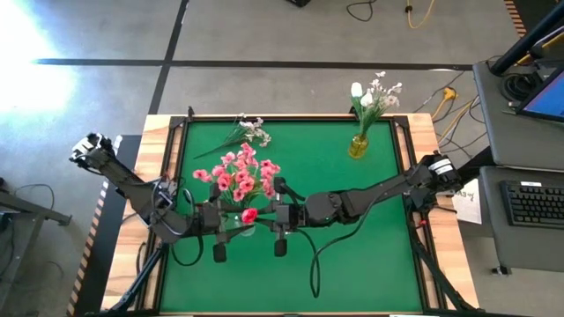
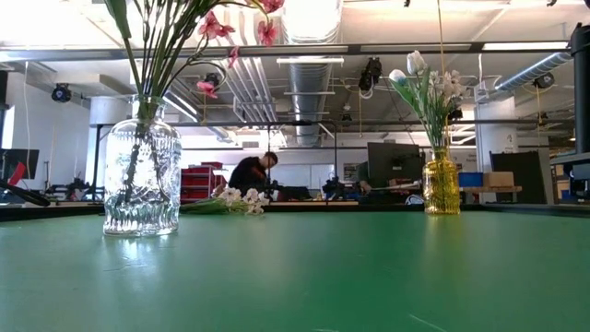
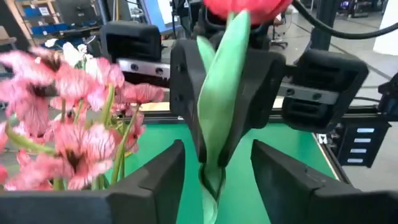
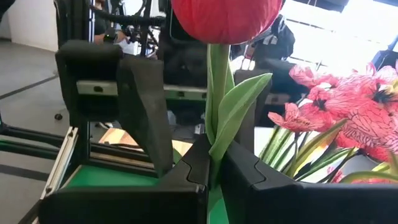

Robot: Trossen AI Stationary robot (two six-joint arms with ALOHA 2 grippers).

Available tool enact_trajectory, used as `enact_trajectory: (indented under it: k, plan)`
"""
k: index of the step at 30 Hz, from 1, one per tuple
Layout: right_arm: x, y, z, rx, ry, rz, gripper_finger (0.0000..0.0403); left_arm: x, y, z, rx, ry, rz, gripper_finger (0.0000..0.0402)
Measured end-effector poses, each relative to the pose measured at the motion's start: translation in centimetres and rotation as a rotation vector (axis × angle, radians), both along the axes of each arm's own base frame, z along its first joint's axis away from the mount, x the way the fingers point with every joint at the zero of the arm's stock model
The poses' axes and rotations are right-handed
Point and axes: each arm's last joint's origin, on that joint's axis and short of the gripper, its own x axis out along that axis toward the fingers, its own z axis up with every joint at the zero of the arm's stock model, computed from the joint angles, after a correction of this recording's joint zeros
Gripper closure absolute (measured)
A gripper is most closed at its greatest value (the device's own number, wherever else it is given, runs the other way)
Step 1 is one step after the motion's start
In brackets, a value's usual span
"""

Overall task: Sort flowers into vase by color
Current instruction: Put the red flowers into the transparent vase

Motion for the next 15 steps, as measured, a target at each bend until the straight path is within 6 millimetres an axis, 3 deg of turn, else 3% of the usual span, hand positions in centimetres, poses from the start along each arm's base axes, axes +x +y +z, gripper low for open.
enact_trajectory:
  k: [15]
  plan:
    - [0.2, -0.9, -0.2, 0.026, 0.02, -0.022, 0.0385, -1.7, -1.7, 5.6, -0.016, -0.095, -0.104, 0.0216]
